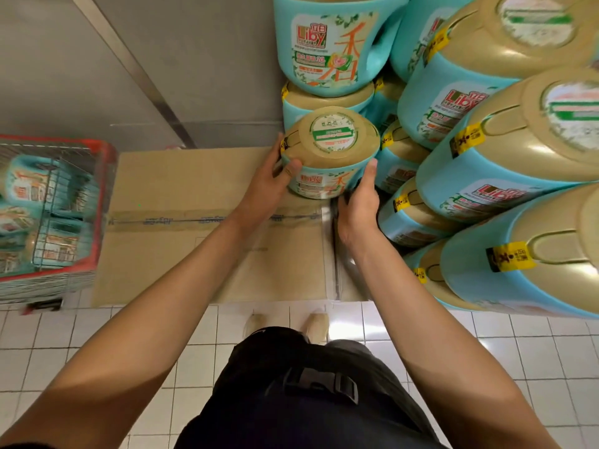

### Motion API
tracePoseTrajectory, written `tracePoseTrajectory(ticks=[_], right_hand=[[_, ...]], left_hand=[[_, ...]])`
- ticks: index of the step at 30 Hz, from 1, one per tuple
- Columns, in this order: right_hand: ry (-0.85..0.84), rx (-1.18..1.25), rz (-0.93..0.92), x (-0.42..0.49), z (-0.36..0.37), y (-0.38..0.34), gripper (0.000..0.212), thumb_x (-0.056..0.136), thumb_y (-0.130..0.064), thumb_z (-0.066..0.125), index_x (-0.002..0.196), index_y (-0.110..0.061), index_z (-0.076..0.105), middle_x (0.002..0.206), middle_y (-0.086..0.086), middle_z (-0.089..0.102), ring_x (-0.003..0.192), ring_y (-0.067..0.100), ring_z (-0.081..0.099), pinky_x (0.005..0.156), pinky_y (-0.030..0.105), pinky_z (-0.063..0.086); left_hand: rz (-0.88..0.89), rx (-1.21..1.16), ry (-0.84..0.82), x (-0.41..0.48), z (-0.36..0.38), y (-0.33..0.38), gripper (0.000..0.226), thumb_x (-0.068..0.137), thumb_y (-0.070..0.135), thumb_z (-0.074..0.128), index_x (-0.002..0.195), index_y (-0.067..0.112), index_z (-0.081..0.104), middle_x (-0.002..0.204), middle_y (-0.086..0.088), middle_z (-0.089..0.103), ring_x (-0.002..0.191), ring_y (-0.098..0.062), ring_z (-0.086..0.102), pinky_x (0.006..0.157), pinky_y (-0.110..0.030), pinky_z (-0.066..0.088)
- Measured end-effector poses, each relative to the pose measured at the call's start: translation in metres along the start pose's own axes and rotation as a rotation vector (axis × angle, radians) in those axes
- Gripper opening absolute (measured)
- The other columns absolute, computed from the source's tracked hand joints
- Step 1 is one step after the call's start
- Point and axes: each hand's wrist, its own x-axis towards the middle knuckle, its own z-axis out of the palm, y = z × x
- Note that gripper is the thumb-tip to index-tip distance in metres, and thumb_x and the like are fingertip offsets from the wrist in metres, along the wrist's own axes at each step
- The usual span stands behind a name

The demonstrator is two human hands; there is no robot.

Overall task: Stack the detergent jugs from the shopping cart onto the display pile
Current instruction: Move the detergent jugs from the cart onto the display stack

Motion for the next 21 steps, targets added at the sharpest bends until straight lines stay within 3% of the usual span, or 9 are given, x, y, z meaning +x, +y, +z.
tracePoseTrajectory(ticks=[3, 5, 7, 9, 11, 13, 15, 18, 21], right_hand=[[-0.006, 0.005, 0.026, -0.001, 0.001, 0.005, 0.026, 0.113, -0.044, 0.044, 0.105, -0.030, 0.064, 0.087, -0.022, 0.077, 0.078, -0.008, 0.072, 0.064, 0.014, 0.055], [-0.025, -0.017, 0.016, -0.001, 0.000, 0.009, 0.027, 0.113, -0.045, 0.041, 0.119, -0.029, 0.062, 0.094, -0.025, 0.074, 0.088, -0.007, 0.069, 0.079, 0.018, 0.055], [-0.031, -0.020, 0.005, -0.001, -0.001, 0.012, 0.032, 0.114, -0.044, 0.040, 0.133, -0.028, 0.058, 0.106, -0.021, 0.069, 0.102, -0.002, 0.065, 0.096, 0.026, 0.051], [-0.043, -0.024, -0.012, -0.002, -0.003, 0.014, 0.030, 0.114, -0.043, 0.040, 0.129, -0.028, 0.061, 0.106, -0.020, 0.072, 0.104, -0.001, 0.067, 0.097, 0.026, 0.051], [-0.058, -0.011, -0.009, -0.006, -0.004, 0.017, 0.030, 0.114, -0.040, 0.040, 0.125, -0.027, 0.065, 0.110, -0.015, 0.076, 0.108, 0.002, 0.070, 0.097, 0.027, 0.053], [-0.069, 0.029, -0.008, -0.012, -0.008, 0.024, 0.034, 0.115, -0.036, 0.040, 0.132, -0.020, 0.065, 0.126, -0.002, 0.075, 0.120, 0.011, 0.069, 0.105, 0.030, 0.053], [-0.069, 0.039, 0.012, -0.021, -0.013, 0.033, 0.032, 0.113, -0.032, 0.042, 0.131, -0.019, 0.066, 0.130, 0.000, 0.073, 0.123, 0.014, 0.067, 0.109, 0.032, 0.050], [-0.069, -0.029, 0.083, -0.036, -0.020, 0.050, 0.022, 0.108, -0.031, 0.049, 0.103, -0.023, 0.068, 0.097, -0.006, 0.072, 0.096, 0.012, 0.064, 0.103, 0.035, 0.047], [-0.103, -0.056, 0.178, -0.054, -0.017, 0.066, 0.016, 0.104, -0.034, 0.058, 0.104, -0.022, 0.069, 0.094, -0.009, 0.071, 0.098, 0.012, 0.063, 0.101, 0.033, 0.048]], left_hand=[[0.003, -0.007, 0.023, 0.005, 0.004, -0.001, 0.059, 0.110, 0.021, 0.055, 0.164, 0.020, 0.032, 0.142, 0.017, 0.062, 0.128, 0.003, 0.061, 0.105, -0.032, 0.056], [-0.014, -0.022, 0.039, 0.006, 0.005, -0.003, 0.059, 0.110, 0.022, 0.056, 0.164, 0.021, 0.033, 0.145, 0.014, 0.062, 0.132, -0.002, 0.060, 0.107, -0.037, 0.055], [-0.027, -0.014, 0.028, 0.007, 0.003, -0.004, 0.054, 0.110, 0.024, 0.056, 0.161, 0.025, 0.037, 0.140, 0.022, 0.065, 0.129, 0.002, 0.061, 0.100, -0.027, 0.058], [-0.031, 0.022, 0.016, 0.005, 0.000, -0.002, 0.048, 0.109, 0.027, 0.057, 0.155, 0.030, 0.043, 0.134, 0.029, 0.067, 0.126, 0.007, 0.061, 0.093, -0.019, 0.057], [-0.032, 0.020, 0.044, 0.004, -0.002, -0.002, 0.055, 0.107, 0.029, 0.062, 0.158, 0.022, 0.043, 0.144, 0.017, 0.064, 0.135, -0.003, 0.059, 0.105, -0.029, 0.055], [-0.033, 0.032, 0.092, 0.003, -0.004, -0.001, 0.071, 0.105, 0.031, 0.065, 0.164, 0.014, 0.032, 0.163, -0.002, 0.048, 0.151, -0.019, 0.044, 0.121, -0.044, 0.043], [-0.072, 0.047, 0.141, -0.005, -0.009, -0.003, 0.076, 0.105, 0.035, 0.064, 0.166, 0.012, 0.026, 0.170, -0.006, 0.035, 0.155, -0.022, 0.036, 0.126, -0.049, 0.036], [-0.103, 0.061, 0.177, -0.031, -0.022, -0.007, 0.066, 0.105, 0.046, 0.059, 0.162, 0.020, 0.038, 0.164, 0.002, 0.043, 0.148, -0.014, 0.045, 0.123, -0.049, 0.039], [-0.093, 0.088, 0.235, -0.062, -0.045, -0.019, 0.053, 0.105, 0.046, 0.055, 0.151, 0.019, 0.053, 0.151, 0.000, 0.057, 0.138, -0.014, 0.054, 0.121, -0.048, 0.042]])
